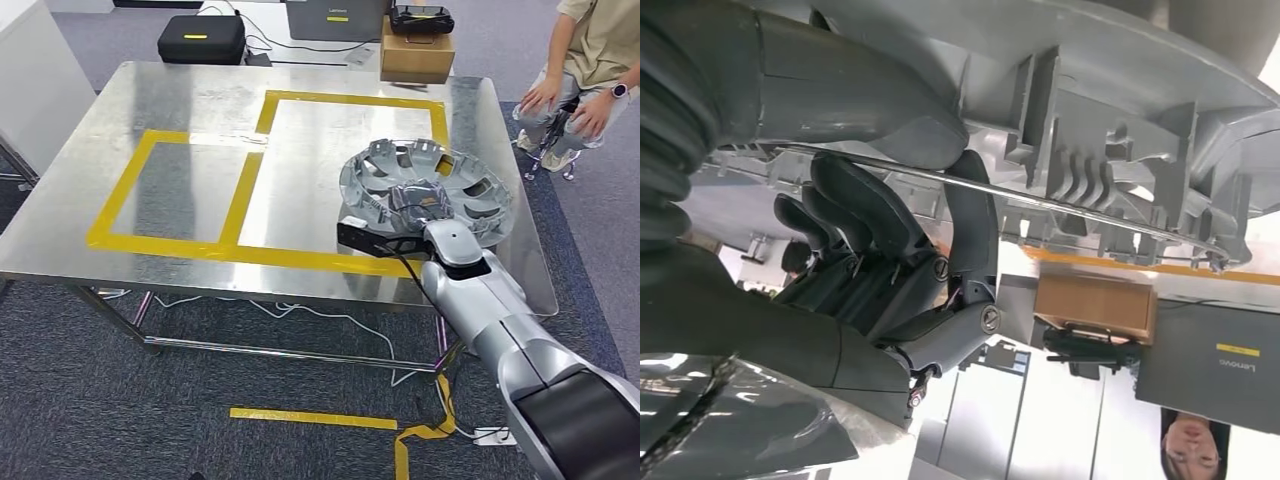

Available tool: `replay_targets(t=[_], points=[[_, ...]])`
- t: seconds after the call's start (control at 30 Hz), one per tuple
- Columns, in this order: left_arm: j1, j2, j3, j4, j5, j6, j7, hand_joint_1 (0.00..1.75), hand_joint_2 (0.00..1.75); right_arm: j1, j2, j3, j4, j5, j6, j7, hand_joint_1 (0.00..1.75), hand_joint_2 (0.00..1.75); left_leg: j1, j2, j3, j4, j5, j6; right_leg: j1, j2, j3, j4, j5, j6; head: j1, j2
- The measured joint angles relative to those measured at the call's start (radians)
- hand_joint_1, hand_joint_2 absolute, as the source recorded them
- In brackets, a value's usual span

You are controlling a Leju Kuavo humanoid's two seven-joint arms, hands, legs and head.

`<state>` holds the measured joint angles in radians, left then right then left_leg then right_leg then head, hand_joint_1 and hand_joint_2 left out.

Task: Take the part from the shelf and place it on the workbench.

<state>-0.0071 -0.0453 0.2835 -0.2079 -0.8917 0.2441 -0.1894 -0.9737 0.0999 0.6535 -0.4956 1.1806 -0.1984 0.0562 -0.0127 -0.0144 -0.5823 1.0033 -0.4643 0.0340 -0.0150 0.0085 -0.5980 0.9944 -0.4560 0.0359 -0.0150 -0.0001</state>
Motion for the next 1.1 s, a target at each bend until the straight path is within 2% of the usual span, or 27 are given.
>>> replay_targets(t=[0.67, 1.1], points=[[0.004, 0.0, 0.004, 0.0, -0.008, -0.013, -0.009, 0.0, 0.0, 0.002, 0.001, 0.0, 0.006, 0.021, -0.007, 0.026, 1.75, 1.75, 0.0, 0.0, 0.0, 0.0, 0.0, 0.0, 0.0, 0.0, 0.0, 0.0, 0.0, 0.0, 0.0, 0.0], [0.009, 0.013, 0.004, 0.003, -0.028, -0.024, 0.006, 0.0, 0.0, -0.023, 0.002, -0.001, 0.008, 0.028, -0.021, -0.002, 1.75, 1.75, 0.0, 0.0, 0.0, 0.0, 0.0, 0.0, 0.0, 0.0, 0.0, 0.0, 0.0, 0.0, 0.0, 0.0]])
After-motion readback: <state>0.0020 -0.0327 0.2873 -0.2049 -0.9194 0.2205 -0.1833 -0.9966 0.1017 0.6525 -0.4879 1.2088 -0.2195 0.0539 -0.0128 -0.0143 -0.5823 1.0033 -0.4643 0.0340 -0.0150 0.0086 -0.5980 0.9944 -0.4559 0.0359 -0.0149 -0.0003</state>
